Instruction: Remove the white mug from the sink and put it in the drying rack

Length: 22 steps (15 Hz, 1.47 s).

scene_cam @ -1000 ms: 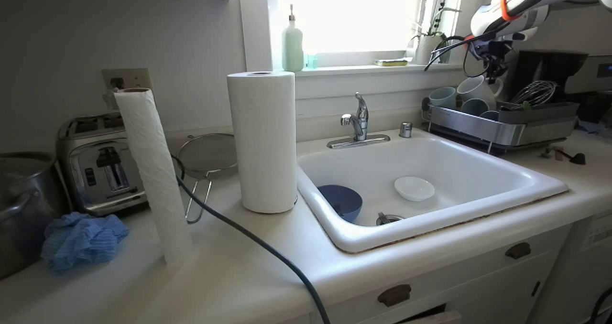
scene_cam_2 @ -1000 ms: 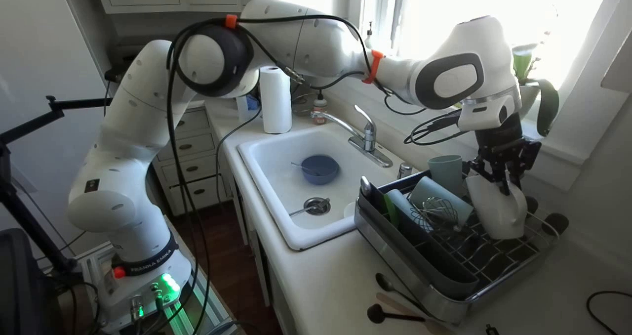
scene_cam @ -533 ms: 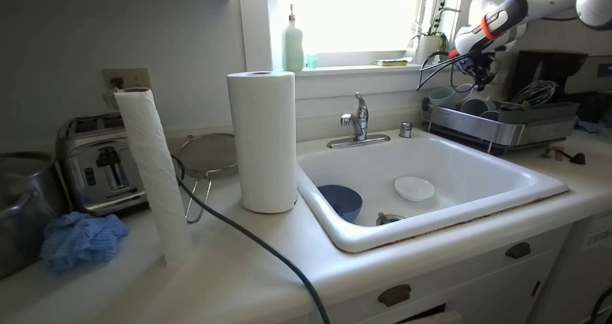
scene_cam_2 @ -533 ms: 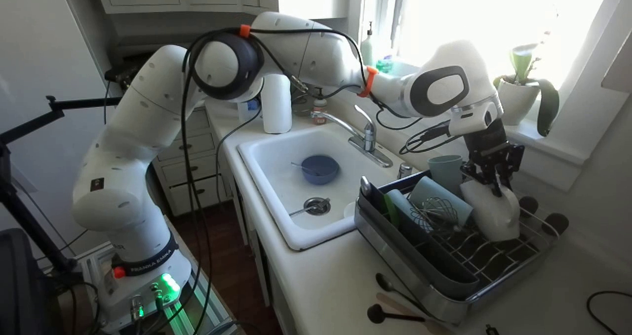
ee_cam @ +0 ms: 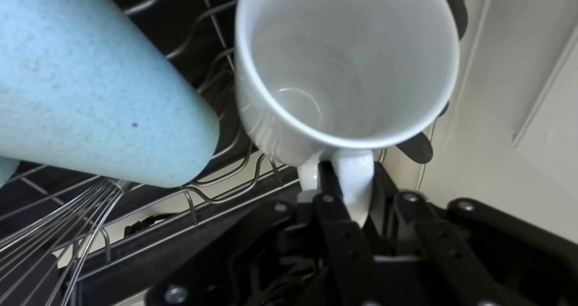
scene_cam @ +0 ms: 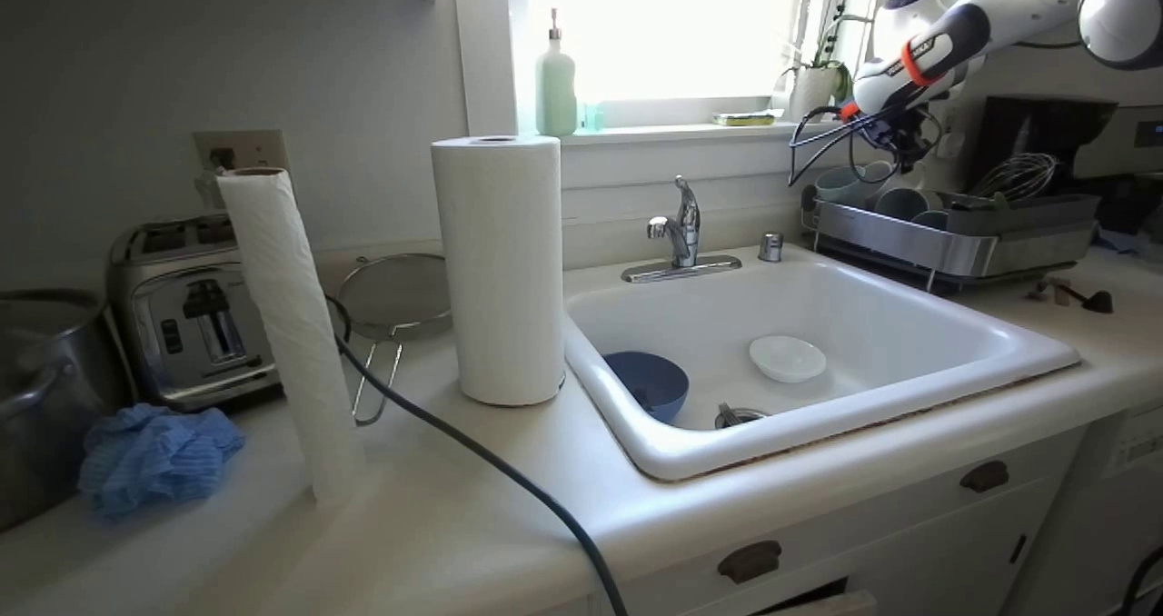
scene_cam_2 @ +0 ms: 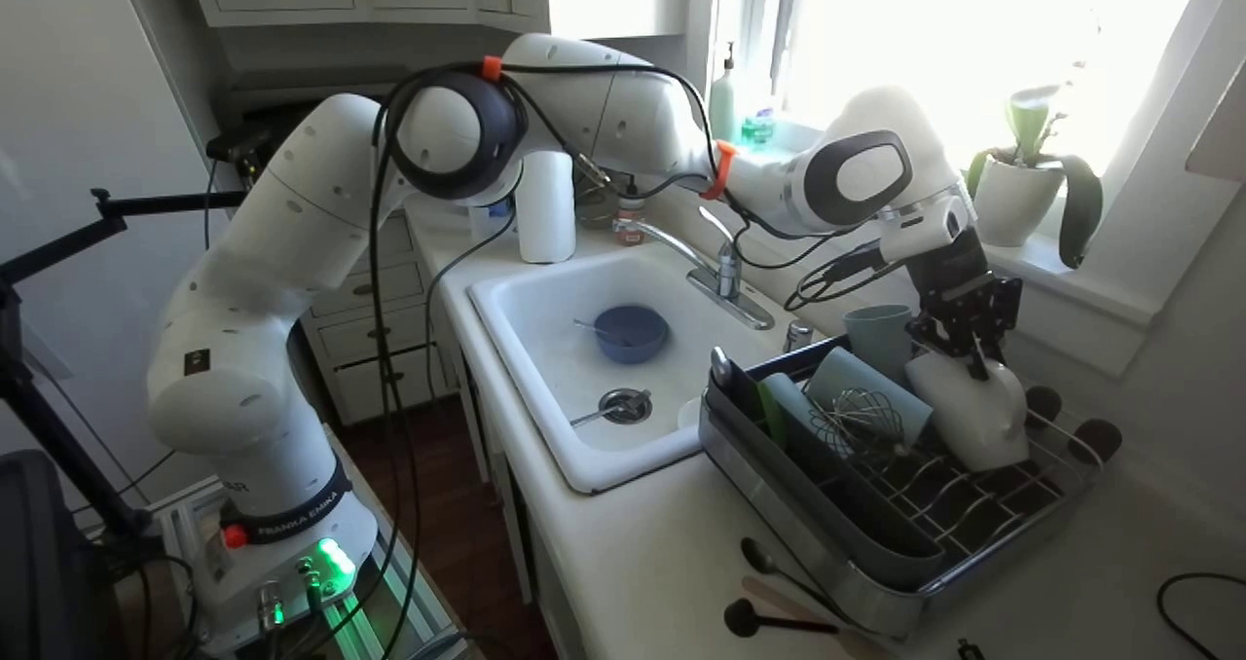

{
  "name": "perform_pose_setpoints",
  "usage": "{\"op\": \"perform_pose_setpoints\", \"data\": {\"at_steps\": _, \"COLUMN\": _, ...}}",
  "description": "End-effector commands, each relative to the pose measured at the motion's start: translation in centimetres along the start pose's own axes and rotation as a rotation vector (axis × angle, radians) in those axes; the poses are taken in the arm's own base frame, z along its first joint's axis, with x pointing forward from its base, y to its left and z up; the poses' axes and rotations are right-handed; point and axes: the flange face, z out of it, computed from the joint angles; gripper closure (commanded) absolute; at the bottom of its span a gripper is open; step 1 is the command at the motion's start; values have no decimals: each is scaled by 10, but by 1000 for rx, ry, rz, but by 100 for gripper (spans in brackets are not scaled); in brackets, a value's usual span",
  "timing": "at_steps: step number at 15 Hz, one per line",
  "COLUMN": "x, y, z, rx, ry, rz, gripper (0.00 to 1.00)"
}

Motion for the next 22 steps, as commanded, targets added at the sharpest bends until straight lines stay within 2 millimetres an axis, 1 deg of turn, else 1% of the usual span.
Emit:
{"op": "perform_pose_setpoints", "data": {"at_steps": 1, "x": -6, "y": -8, "z": -7, "rx": 30, "ry": 15, "rz": -2, "gripper": 74}}
{"op": "perform_pose_setpoints", "data": {"at_steps": 2, "x": -6, "y": -8, "z": -7, "rx": 30, "ry": 14, "rz": -4, "gripper": 71}}
{"op": "perform_pose_setpoints", "data": {"at_steps": 5, "x": -10, "y": -10, "z": -11, "rx": 37, "ry": 6, "rz": -6, "gripper": 57}}
{"op": "perform_pose_setpoints", "data": {"at_steps": 7, "x": -12, "y": -11, "z": -13, "rx": 39, "ry": 1, "rz": -8, "gripper": 56}}
{"op": "perform_pose_setpoints", "data": {"at_steps": 8, "x": -13, "y": -12, "z": -15, "rx": 41, "ry": 0, "rz": -9, "gripper": 58}}
{"op": "perform_pose_setpoints", "data": {"at_steps": 9, "x": -14, "y": -12, "z": -16, "rx": 41, "ry": -7, "rz": -11, "gripper": 58}}
{"op": "perform_pose_setpoints", "data": {"at_steps": 10, "x": -16, "y": -12, "z": -18, "rx": 40, "ry": -21, "rz": -14, "gripper": 53}}
{"op": "perform_pose_setpoints", "data": {"at_steps": 11, "x": -18, "y": -11, "z": -22, "rx": 32, "ry": -59, "rz": -21, "gripper": 42}}
{"op": "perform_pose_setpoints", "data": {"at_steps": 12, "x": -19, "y": -10, "z": -30, "rx": 29, "ry": -98, "rz": -32, "gripper": 31}}
{"op": "perform_pose_setpoints", "data": {"at_steps": 13, "x": -20, "y": -8, "z": -38, "rx": 27, "ry": -137, "rz": -47, "gripper": 26}}
{"op": "perform_pose_setpoints", "data": {"at_steps": 14, "x": -20, "y": -7, "z": -49, "rx": 22, "ry": -180, "rz": -70, "gripper": 18}}
{"op": "perform_pose_setpoints", "data": {"at_steps": 16, "x": -21, "y": -3, "z": -70, "rx": 5, "ry": -244, "rz": -111, "gripper": 5}}
{"op": "perform_pose_setpoints", "data": {"at_steps": 17, "x": -25, "y": -2, "z": -81, "rx": 0, "ry": -285, "rz": -133, "gripper": 1}}
{"op": "perform_pose_setpoints", "data": {"at_steps": 20, "x": -37, "y": 5, "z": -123, "rx": -6, "ry": -406, "rz": -209, "gripper": 0}}
{"op": "perform_pose_setpoints", "data": {"at_steps": 22, "x": -42, "y": 15, "z": -151, "rx": -19, "ry": -477, "rz": -274, "gripper": 0}}
